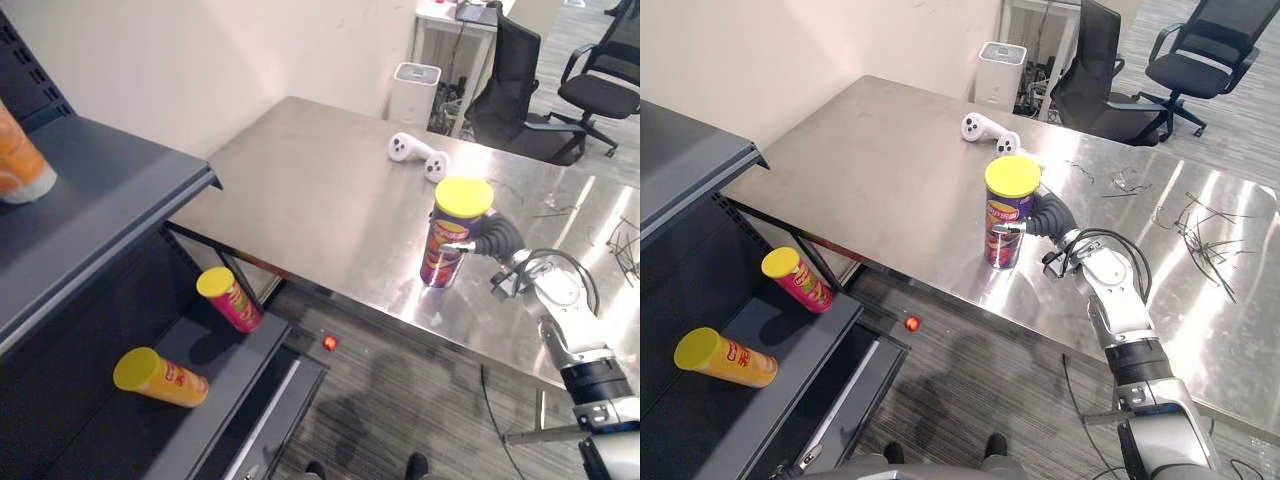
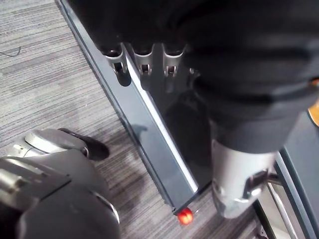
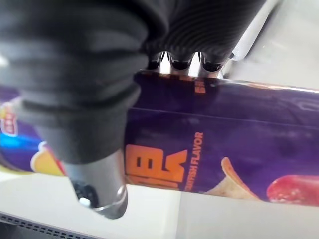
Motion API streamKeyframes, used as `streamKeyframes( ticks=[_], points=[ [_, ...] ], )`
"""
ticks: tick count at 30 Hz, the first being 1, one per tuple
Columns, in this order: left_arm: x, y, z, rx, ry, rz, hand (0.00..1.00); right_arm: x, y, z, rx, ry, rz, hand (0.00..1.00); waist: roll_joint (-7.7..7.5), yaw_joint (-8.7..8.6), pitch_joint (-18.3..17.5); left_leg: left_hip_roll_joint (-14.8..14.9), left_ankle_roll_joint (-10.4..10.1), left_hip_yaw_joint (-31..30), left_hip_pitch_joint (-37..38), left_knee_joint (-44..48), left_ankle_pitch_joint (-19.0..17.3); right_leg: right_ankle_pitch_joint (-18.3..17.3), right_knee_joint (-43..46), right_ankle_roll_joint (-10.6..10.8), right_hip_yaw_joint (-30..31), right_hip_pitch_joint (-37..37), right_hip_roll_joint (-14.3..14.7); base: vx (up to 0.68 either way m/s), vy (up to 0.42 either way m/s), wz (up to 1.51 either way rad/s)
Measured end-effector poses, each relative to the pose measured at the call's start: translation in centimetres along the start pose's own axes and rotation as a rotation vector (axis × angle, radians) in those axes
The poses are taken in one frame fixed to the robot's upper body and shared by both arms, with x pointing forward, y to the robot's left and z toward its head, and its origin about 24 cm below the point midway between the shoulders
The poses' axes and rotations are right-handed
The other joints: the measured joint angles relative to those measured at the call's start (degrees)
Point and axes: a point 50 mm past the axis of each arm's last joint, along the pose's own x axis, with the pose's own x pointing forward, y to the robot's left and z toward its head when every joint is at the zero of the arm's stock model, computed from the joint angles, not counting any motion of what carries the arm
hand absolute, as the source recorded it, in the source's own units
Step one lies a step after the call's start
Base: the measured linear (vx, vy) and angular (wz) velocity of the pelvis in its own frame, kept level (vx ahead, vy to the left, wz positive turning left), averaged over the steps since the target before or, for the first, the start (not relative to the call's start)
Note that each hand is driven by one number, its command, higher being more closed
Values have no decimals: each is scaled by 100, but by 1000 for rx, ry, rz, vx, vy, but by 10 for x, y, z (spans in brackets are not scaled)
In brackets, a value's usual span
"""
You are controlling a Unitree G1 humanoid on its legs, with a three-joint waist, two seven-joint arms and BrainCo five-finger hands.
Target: Put the gum and the chips on the shelf.
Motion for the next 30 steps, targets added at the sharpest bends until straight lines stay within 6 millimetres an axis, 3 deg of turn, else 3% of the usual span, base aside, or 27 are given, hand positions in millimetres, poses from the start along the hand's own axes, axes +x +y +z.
streamKeyframes(
  ticks=[20,26,30],
  points=[
    [0,0,1,2,-2,1,0,-1,-7,2,21,-18,-117,100,-76,31,37,-30,38,-78,13,-103,89,24,0,-12,-39,5,-22,-3,3,2],
    [0,0,2,-2,-9,3,0,-2,-16,24,68,-134,-200,100,-74,31,36,-27,41,16,68,-102,92,71,-6,-20,45,16,-22,-3,1,-6],
    [0,0,2,-4,-9,5,0,0,-11,34,96,-201,-216,100,-81,-13,26,-29,47,59,112,-101,97,93,-13,-19,109,36,-23,-40,5,-7]
  ],
)
